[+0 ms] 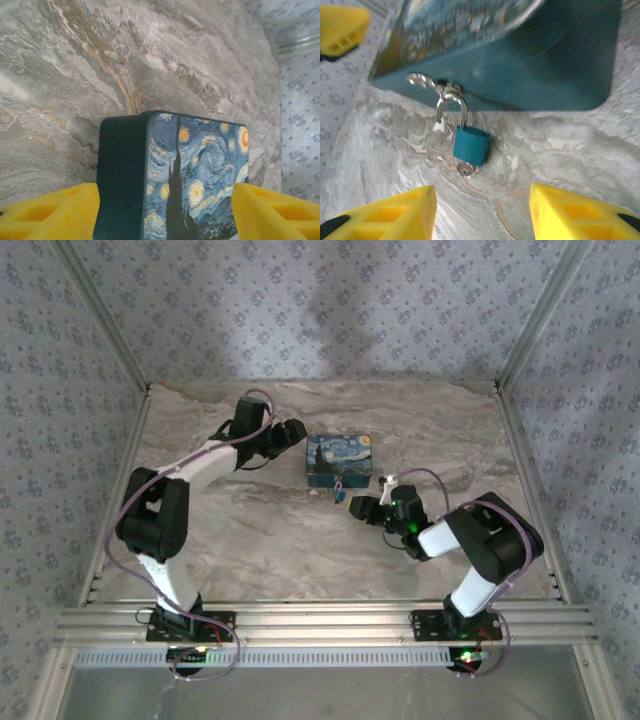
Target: Unlock a padlock with a key
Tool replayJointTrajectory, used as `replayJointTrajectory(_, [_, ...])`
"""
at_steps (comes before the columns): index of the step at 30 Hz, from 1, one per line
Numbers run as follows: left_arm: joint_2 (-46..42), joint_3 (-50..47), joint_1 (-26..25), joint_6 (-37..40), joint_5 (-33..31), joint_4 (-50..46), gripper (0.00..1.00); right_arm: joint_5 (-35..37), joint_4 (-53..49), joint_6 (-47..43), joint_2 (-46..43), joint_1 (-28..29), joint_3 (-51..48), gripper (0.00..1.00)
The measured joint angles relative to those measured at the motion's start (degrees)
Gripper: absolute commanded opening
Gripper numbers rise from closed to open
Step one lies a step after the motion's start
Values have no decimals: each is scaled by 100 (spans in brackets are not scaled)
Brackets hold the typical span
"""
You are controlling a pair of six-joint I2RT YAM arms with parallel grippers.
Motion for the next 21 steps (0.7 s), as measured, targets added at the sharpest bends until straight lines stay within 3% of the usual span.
replayJointTrajectory(4, [404,306,-15,125,256,-118,69,-380,-164,-116,-282,-343,81,75])
replayJointTrajectory(11, [643,339,-109,271,518,-310,67,-1104,-413,-151,-133,-535,796,83])
replayJointTrajectory(21, [540,-238,-214,291,616,-44,62,-1556,-866,-433,264,-804,1373,87])
